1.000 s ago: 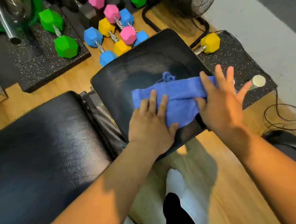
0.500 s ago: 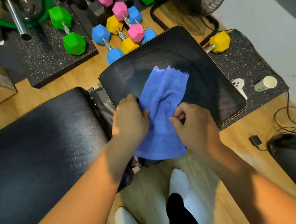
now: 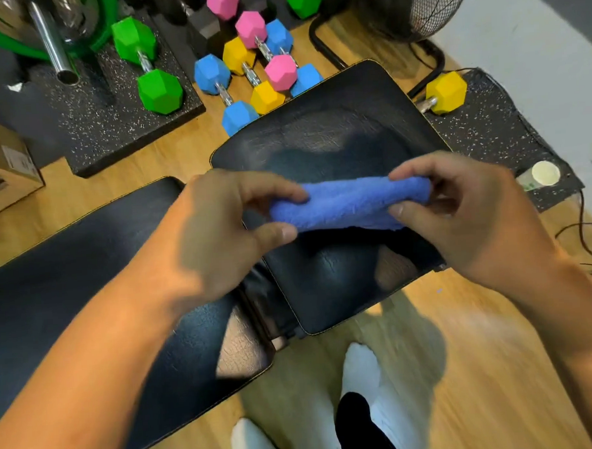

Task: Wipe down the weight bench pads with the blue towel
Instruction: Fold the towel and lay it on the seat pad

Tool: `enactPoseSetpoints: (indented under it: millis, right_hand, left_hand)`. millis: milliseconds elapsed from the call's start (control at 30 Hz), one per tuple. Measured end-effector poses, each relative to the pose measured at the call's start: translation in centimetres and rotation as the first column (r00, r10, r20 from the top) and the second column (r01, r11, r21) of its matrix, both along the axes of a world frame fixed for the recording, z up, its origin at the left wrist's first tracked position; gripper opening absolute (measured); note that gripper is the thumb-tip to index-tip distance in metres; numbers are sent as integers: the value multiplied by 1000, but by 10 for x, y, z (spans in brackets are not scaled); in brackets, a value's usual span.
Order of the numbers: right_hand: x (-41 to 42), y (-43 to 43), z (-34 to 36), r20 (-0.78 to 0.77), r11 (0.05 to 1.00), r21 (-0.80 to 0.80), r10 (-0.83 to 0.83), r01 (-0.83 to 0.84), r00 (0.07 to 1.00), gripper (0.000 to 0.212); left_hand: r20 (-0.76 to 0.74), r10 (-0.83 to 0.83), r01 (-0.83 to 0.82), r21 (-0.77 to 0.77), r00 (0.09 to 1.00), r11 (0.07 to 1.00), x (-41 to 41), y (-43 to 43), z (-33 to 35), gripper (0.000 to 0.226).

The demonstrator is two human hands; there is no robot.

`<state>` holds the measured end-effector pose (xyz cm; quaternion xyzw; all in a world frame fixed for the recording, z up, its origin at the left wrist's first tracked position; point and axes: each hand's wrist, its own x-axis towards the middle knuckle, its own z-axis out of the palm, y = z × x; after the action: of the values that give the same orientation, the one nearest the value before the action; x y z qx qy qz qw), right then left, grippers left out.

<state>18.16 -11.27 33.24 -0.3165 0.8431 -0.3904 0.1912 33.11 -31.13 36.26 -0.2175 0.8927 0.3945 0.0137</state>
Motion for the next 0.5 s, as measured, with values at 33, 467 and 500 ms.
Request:
enactPoseSetpoints:
  millis: [33,467,500]
  right_hand:
    - [0,2,7,-49,1000,5,29,-29,998,17]
    - [-16,-19,-66,529,971,38,-222,238,819,30]
    - [-18,-17,-74,522,967,67,-245,247,817,27]
  left_hand:
    - [3,15,-14,-132,1000,991,1,1,4,27]
    - [192,325,-376,387,926,842,-29,22,-89,46]
    - [202,346,-398,372,916,838,-29,24,-94,37]
